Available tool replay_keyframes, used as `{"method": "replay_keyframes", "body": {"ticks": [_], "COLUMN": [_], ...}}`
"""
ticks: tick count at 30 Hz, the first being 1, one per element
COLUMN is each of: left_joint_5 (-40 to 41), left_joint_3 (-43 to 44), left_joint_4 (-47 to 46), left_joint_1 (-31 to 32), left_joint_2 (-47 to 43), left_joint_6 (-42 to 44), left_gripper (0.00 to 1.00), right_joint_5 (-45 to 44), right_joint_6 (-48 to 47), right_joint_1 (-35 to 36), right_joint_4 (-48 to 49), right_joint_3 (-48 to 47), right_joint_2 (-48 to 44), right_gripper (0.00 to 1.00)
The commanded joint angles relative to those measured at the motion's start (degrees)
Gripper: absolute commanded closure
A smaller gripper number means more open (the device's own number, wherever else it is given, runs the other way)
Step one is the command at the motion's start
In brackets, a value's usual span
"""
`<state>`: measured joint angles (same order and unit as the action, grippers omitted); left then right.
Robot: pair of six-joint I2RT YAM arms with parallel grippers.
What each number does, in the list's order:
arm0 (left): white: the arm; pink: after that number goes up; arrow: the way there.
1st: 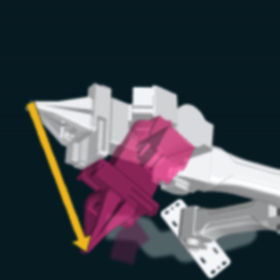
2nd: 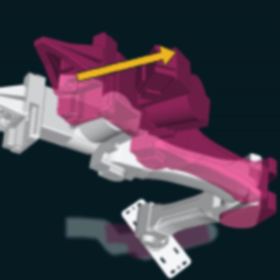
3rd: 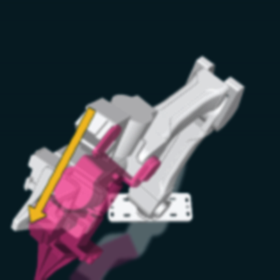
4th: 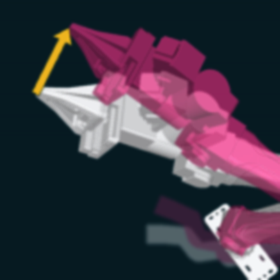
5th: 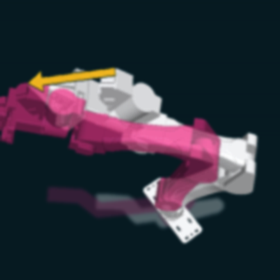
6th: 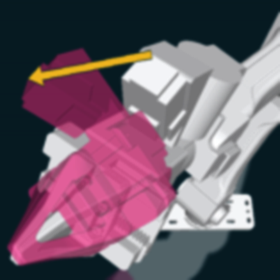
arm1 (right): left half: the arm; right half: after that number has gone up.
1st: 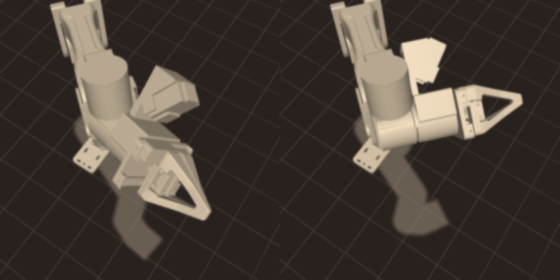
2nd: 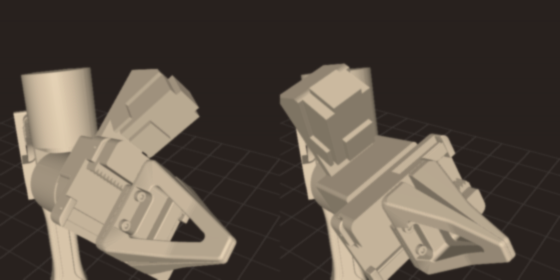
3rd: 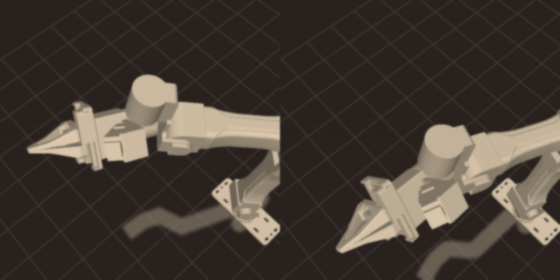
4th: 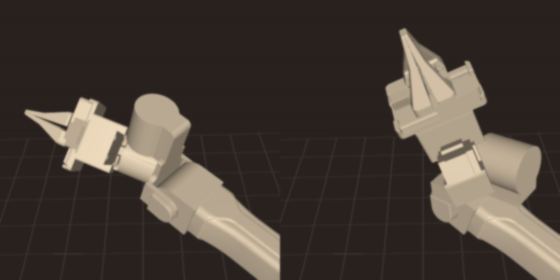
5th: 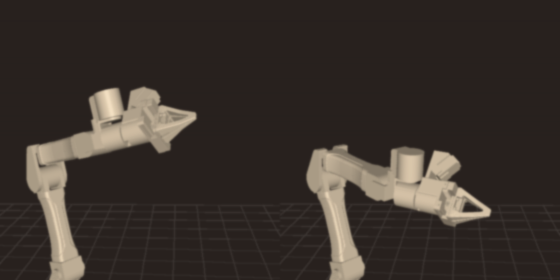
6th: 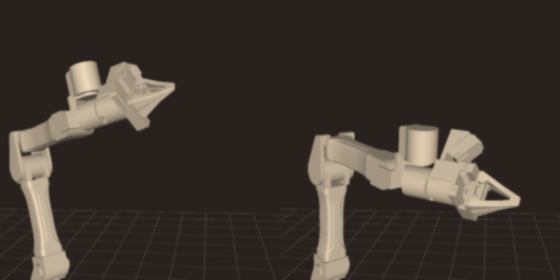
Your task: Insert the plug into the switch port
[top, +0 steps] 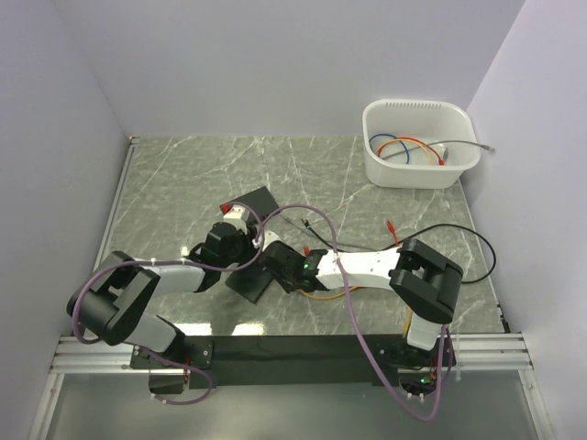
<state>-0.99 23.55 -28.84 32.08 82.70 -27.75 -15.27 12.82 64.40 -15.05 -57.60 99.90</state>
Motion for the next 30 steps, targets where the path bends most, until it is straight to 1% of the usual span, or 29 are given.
{"method": "replay_keyframes", "body": {"ticks": [1,5,19,25,30], "left_joint_5": [-5.07,-6.38,-7.18,-7.27,-6.65], "left_joint_3": [2.11,1.85,0.53,0.09,0.53], "left_joint_4": [-2.0,-3.24,-5.17,-5.52,-3.86], "left_joint_1": [1.06,1.32,2.73,4.4,5.45], "left_joint_2": [1.33,2.82,5.37,5.37,4.93], "left_joint_6": [0.68,0.68,0.06,-0.73,-0.47], "left_gripper": [0.48,0.48,0.47,0.47,0.47], "right_joint_5": [0.24,0.41,-1.35,-1.52,-1.87], "right_joint_6": [-1.83,-1.92,-1.39,-1.65,-1.74], "right_joint_1": [0.11,0.11,-0.24,-0.42,-0.68], "right_joint_4": [8.1,8.37,10.12,12.14,13.9], "right_joint_3": [-0.84,-0.84,-0.76,-0.14,1.09], "right_joint_2": [-3.04,-2.69,-1.99,-4.27,-5.94], "right_gripper": [1.0,1.0,1.0,1.0,1.0]}}
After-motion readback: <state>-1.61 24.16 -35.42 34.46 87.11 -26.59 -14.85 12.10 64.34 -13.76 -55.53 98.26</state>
